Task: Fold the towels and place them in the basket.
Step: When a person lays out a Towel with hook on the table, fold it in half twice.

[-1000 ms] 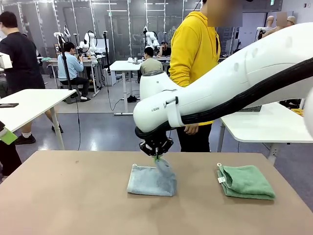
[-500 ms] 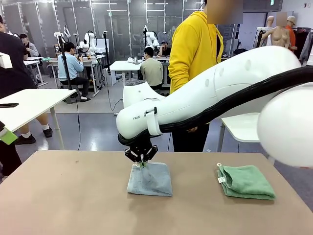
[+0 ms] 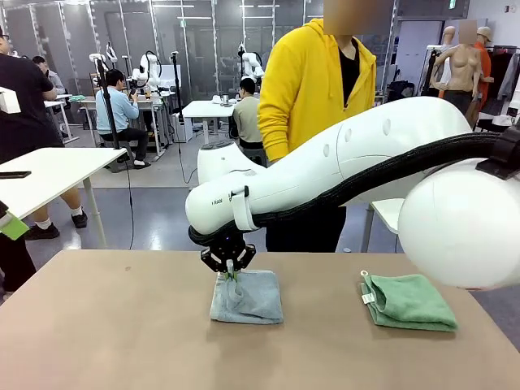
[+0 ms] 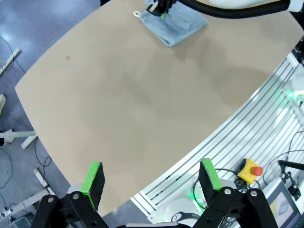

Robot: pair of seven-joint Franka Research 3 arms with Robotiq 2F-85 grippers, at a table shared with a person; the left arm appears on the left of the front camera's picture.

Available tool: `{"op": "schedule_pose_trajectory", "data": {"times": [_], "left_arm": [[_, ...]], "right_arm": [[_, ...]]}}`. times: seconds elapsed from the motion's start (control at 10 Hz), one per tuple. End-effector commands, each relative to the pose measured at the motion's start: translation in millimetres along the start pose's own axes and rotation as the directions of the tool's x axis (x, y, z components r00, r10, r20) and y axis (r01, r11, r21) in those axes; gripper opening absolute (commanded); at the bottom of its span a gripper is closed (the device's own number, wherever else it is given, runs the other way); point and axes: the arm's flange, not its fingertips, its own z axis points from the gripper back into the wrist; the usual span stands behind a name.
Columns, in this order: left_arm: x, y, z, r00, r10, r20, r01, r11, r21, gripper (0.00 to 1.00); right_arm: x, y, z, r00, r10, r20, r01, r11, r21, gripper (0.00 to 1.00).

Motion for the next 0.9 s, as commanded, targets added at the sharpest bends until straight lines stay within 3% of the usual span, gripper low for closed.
{"op": "schedule_pose_trajectory", "data": {"times": [0.0, 0.1, 0.2, 0.4, 0.5, 0.6, 0.8], "left_arm": [[0.7, 0.4, 0.1, 1.000, 0.001, -0.001, -0.001, 1.000, 0.000, 1.00], [0.7, 0.4, 0.1, 1.000, 0.001, -0.001, -0.001, 1.000, 0.000, 1.00], [0.7, 0.4, 0.1, 1.000, 0.001, -0.001, -0.001, 1.000, 0.000, 1.00], [0.7, 0.4, 0.1, 1.000, 0.001, -0.001, -0.001, 1.000, 0.000, 1.00], [0.7, 0.4, 0.1, 1.000, 0.001, -0.001, -0.001, 1.000, 0.000, 1.00], [0.7, 0.4, 0.1, 1.000, 0.001, -0.001, -0.001, 1.000, 0.000, 1.00], [0.7, 0.4, 0.1, 1.000, 0.001, -0.001, -0.001, 1.000, 0.000, 1.00]], "right_arm": [[-1.9, -1.7, 1.4, 0.999, -0.041, 0.008, 0.041, 0.999, 0.029, 0.61], [-3.2, -3.6, 2.1, 0.999, -0.046, 0.012, 0.045, 0.998, 0.042, 0.86], [-3.2, -7.5, 2.6, 0.999, -0.051, 0.013, 0.050, 0.997, 0.052, 1.00], [-5.1, -15.0, 2.2, 0.998, -0.062, 0.013, 0.061, 0.995, 0.074, 1.00], [-7.3, -18.0, 2.6, 0.998, -0.067, 0.019, 0.065, 0.994, 0.091, 0.90], [-10.3, -21.6, 4.0, 0.997, -0.071, 0.025, 0.068, 0.992, 0.109, 0.99], [-15.0, -30.7, 6.4, 0.996, -0.083, 0.032, 0.078, 0.988, 0.137, 1.00]]}}
